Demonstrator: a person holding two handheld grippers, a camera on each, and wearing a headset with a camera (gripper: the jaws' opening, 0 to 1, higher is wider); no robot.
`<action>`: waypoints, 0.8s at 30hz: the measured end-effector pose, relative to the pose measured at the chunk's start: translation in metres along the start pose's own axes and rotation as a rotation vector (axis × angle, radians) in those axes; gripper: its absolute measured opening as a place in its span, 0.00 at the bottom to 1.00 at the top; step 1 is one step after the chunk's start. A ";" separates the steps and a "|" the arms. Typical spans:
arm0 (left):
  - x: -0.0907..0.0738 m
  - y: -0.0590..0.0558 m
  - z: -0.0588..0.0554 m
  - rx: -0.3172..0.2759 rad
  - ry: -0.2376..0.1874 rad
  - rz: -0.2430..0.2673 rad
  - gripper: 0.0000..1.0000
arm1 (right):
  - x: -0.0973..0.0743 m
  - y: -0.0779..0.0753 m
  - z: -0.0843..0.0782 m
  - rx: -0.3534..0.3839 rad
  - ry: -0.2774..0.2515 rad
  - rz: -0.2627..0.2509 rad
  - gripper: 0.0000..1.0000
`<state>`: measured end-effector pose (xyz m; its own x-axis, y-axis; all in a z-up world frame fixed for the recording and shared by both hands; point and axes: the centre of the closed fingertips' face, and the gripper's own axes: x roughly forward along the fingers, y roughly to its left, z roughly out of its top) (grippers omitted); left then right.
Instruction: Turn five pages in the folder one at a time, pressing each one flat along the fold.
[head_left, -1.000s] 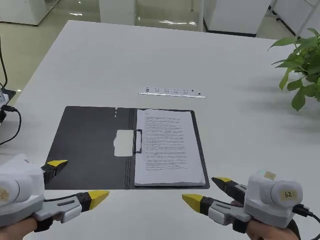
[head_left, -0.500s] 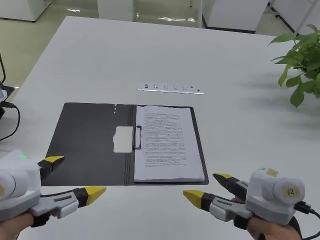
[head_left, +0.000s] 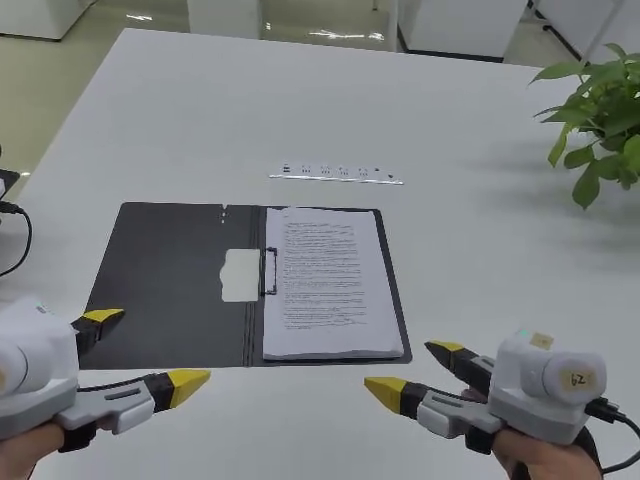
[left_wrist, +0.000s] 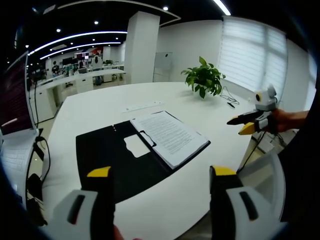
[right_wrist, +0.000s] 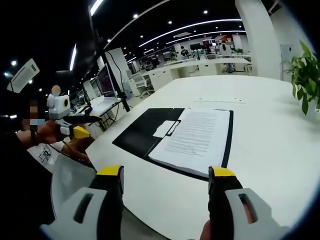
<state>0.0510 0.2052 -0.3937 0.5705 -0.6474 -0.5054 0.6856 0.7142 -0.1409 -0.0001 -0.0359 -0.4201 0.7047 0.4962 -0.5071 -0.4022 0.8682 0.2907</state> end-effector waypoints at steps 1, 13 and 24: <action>0.000 0.000 0.000 0.000 -0.001 0.000 0.78 | 0.000 0.000 0.000 -0.003 -0.002 -0.002 0.68; 0.000 0.000 0.002 -0.001 -0.003 -0.002 0.79 | 0.001 -0.003 0.004 -0.005 -0.017 -0.006 0.72; 0.000 -0.001 0.000 -0.008 -0.003 -0.007 0.79 | 0.004 0.001 0.003 -0.013 -0.005 0.003 0.72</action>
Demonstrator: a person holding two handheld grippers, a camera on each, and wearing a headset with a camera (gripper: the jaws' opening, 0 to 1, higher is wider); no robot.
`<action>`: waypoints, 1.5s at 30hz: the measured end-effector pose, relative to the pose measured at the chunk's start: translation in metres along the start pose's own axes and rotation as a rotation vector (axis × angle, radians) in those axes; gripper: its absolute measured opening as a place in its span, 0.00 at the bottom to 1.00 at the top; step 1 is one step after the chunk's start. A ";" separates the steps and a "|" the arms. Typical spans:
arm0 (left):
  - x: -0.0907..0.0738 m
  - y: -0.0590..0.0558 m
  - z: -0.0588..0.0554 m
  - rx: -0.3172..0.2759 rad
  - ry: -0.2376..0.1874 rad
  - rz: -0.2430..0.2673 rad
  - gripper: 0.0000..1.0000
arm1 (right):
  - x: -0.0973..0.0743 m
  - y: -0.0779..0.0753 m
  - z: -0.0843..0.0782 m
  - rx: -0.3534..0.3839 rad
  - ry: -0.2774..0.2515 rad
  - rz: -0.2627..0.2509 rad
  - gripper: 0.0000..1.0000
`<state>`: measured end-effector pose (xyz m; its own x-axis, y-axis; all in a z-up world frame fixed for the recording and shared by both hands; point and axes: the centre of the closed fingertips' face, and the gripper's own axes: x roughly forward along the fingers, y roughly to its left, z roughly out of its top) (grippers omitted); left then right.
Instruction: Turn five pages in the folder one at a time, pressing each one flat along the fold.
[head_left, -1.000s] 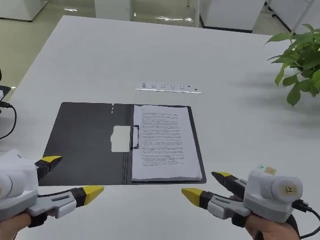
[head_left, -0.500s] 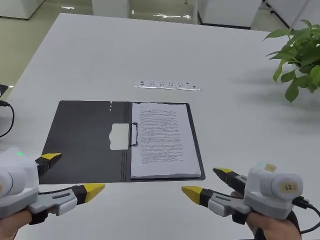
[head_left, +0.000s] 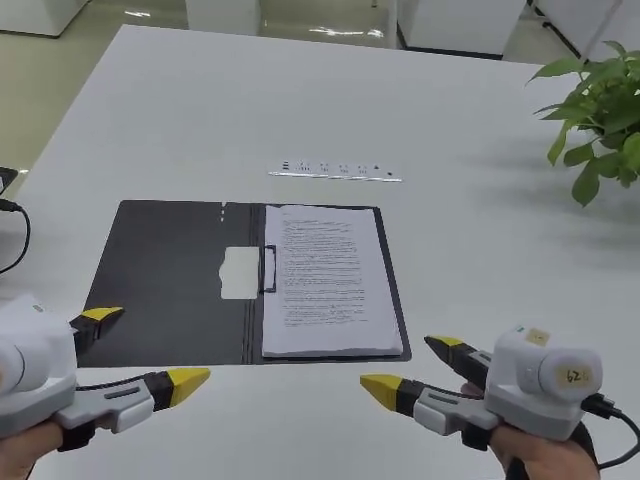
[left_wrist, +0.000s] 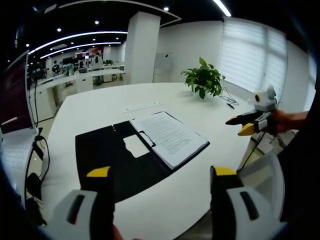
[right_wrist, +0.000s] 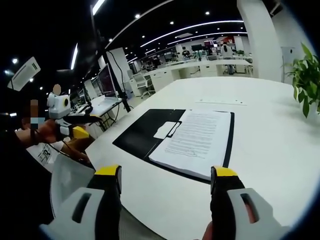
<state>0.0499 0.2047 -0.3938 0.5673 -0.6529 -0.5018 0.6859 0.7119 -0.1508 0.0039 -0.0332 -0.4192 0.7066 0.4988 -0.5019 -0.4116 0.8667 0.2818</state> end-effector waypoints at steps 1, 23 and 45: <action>0.000 0.000 -0.001 -0.001 0.003 -0.001 0.79 | 0.000 0.000 0.000 0.000 0.001 0.000 0.72; 0.026 -0.008 0.004 0.035 0.039 -0.066 0.76 | 0.000 0.000 -0.003 0.019 0.018 -0.005 0.70; 0.088 -0.043 0.029 0.128 0.058 -0.205 0.75 | -0.007 -0.006 -0.009 0.062 0.013 -0.018 0.69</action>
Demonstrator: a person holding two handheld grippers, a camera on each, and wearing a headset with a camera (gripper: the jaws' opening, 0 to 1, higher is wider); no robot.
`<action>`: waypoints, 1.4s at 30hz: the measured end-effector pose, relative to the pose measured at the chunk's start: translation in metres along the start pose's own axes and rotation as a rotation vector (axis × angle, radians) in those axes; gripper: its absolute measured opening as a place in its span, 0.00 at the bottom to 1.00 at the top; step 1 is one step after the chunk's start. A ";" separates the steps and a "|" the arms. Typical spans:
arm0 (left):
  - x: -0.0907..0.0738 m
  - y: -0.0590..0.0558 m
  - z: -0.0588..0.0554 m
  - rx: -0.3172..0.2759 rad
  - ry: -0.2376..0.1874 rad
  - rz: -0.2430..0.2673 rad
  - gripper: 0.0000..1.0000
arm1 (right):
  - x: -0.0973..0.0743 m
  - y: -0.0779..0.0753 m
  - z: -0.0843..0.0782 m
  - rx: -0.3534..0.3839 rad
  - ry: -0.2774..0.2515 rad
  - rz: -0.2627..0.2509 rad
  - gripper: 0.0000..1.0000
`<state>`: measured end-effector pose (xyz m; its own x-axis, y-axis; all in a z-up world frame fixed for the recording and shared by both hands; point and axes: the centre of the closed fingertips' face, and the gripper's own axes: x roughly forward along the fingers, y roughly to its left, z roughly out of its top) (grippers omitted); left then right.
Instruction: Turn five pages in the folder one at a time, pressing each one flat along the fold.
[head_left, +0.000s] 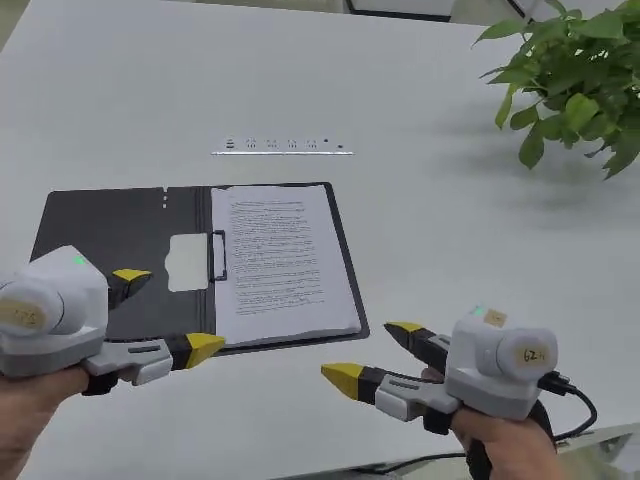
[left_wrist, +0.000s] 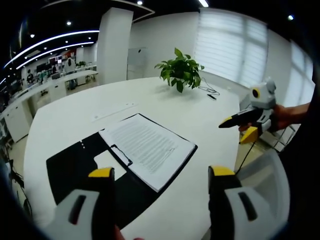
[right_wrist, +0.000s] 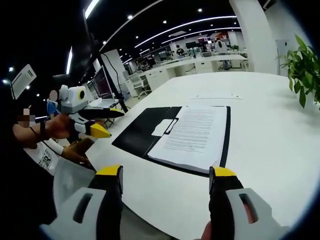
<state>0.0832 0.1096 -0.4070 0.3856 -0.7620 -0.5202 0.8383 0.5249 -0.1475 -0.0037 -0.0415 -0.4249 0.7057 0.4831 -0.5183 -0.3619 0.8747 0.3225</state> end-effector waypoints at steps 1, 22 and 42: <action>0.003 -0.001 0.002 0.002 0.000 -0.004 0.75 | 0.000 0.000 0.000 0.003 0.000 0.000 0.69; 0.087 -0.035 0.028 0.074 0.026 -0.132 0.73 | 0.004 -0.022 0.000 0.029 0.005 0.013 0.67; 0.182 -0.023 0.002 0.078 0.083 -0.073 0.79 | 0.002 -0.036 -0.001 0.037 0.035 0.001 0.63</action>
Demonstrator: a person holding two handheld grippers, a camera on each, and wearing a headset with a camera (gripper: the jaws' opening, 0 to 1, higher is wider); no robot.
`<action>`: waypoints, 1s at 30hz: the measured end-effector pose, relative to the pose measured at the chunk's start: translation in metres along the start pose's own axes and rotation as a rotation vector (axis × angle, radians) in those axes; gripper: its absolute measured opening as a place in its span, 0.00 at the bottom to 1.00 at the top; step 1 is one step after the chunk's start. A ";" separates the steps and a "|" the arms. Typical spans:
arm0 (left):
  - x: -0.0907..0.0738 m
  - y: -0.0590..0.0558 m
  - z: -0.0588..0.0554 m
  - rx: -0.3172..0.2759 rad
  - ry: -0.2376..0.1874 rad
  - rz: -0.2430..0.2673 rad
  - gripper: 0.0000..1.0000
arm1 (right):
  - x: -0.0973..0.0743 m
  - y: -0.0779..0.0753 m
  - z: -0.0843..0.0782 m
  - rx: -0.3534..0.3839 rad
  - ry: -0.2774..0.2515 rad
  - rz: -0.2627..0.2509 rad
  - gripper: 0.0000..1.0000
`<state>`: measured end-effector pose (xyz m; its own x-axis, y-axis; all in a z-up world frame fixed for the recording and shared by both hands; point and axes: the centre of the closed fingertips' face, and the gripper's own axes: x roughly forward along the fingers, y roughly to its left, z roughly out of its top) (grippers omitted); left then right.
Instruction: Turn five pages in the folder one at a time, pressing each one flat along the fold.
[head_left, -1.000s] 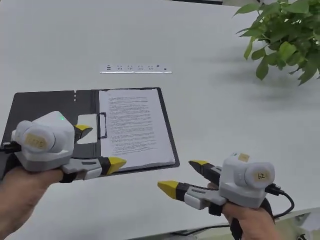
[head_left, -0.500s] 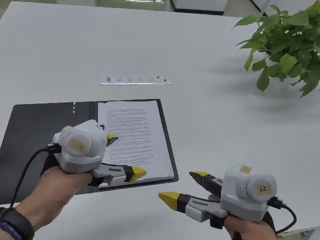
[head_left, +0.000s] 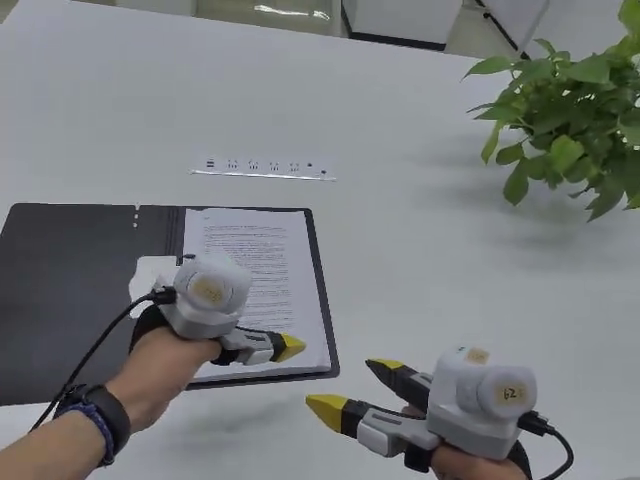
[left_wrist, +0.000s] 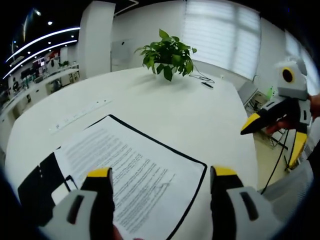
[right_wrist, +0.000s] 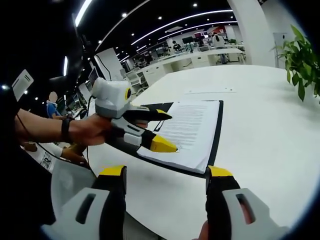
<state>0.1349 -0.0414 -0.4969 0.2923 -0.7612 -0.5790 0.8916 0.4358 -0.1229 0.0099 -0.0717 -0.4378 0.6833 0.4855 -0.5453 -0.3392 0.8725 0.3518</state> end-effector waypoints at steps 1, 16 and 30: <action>0.004 0.002 -0.001 -0.001 0.002 0.015 0.79 | 0.000 0.000 0.001 0.003 -0.002 0.000 0.63; 0.036 0.004 -0.022 0.008 0.067 0.071 0.75 | -0.003 -0.001 -0.006 -0.009 0.031 0.002 0.60; 0.042 0.001 -0.035 0.063 0.102 0.094 0.68 | 0.004 -0.002 -0.002 -0.036 0.044 0.004 0.60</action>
<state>0.1358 -0.0557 -0.5497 0.3413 -0.6641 -0.6651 0.8830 0.4691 -0.0152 0.0120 -0.0713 -0.4420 0.6532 0.4900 -0.5772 -0.3653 0.8717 0.3266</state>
